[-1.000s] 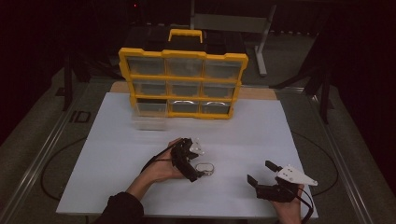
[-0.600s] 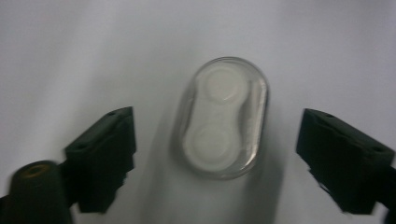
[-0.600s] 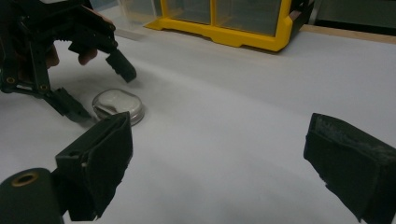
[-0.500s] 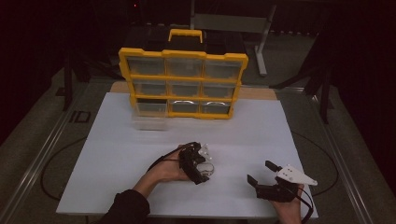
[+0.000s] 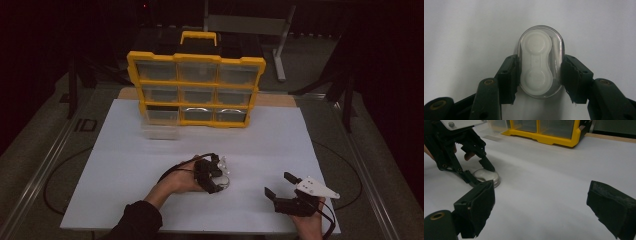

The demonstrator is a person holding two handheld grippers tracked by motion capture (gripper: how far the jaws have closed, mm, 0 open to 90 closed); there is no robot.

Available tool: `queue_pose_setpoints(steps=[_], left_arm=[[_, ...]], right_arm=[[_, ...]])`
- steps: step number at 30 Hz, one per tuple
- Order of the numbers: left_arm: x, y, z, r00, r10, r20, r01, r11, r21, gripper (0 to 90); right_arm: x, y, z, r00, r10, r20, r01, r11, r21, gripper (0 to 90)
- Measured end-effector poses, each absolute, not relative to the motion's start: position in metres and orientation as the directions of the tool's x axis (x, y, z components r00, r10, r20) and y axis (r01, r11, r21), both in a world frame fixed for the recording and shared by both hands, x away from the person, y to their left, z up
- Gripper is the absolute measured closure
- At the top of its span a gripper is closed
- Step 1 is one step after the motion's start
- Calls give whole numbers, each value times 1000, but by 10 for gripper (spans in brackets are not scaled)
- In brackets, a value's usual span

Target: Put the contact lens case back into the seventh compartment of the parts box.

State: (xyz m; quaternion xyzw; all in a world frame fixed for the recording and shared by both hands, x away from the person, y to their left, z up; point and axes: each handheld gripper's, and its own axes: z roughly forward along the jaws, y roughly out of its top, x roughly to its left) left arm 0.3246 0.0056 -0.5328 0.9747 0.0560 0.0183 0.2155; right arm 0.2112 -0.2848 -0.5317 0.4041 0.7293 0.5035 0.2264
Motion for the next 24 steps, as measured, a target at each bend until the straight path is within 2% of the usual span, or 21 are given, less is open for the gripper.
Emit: queue_pose_setpoints(steps=[9, 24], left_arm=[[320, 8, -529, 993, 110, 51, 81, -915, 396, 497], [316, 26, -518, 986, 149, 73, 103, -896, 433, 497]], right_arm=[[211, -285, -532, -571, 818, 77, 364, 167, 916, 80], [212, -285, -532, -572, 816, 80, 365, 167, 916, 80]])
